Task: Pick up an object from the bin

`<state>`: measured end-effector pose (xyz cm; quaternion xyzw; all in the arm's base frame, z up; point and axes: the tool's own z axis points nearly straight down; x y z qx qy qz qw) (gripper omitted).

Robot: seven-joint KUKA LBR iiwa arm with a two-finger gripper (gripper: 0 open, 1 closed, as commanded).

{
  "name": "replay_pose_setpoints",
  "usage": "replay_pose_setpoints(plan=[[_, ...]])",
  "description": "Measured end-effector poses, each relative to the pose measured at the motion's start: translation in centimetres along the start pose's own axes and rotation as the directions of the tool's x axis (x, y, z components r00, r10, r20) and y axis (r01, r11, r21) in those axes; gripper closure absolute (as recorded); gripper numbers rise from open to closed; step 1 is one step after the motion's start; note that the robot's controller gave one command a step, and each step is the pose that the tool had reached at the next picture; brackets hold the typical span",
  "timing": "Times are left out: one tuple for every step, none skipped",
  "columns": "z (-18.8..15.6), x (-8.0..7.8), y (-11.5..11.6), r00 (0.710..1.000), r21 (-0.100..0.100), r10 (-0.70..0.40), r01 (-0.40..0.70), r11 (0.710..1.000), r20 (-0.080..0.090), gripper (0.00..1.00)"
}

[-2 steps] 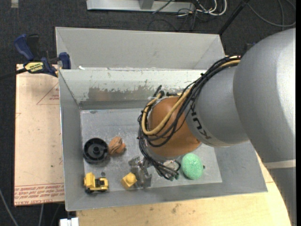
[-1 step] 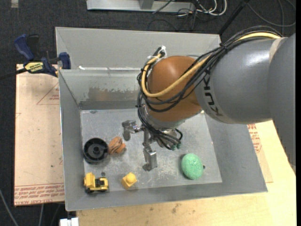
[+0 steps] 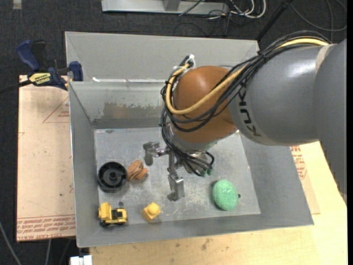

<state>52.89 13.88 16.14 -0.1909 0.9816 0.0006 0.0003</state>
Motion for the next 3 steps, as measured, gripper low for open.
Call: replay_pose_setpoints(plan=[[3.2,-1.3,1.9,0.999,0.002,-0.042,0.042,0.999,0.005,0.0],[6.1,-6.5,3.3,0.995,0.0,-0.1,0.1,0.995,0.004,0.0],[7.6,-9.2,2.6,0.976,0.0,-0.216,0.216,0.976,0.003,1.0]])
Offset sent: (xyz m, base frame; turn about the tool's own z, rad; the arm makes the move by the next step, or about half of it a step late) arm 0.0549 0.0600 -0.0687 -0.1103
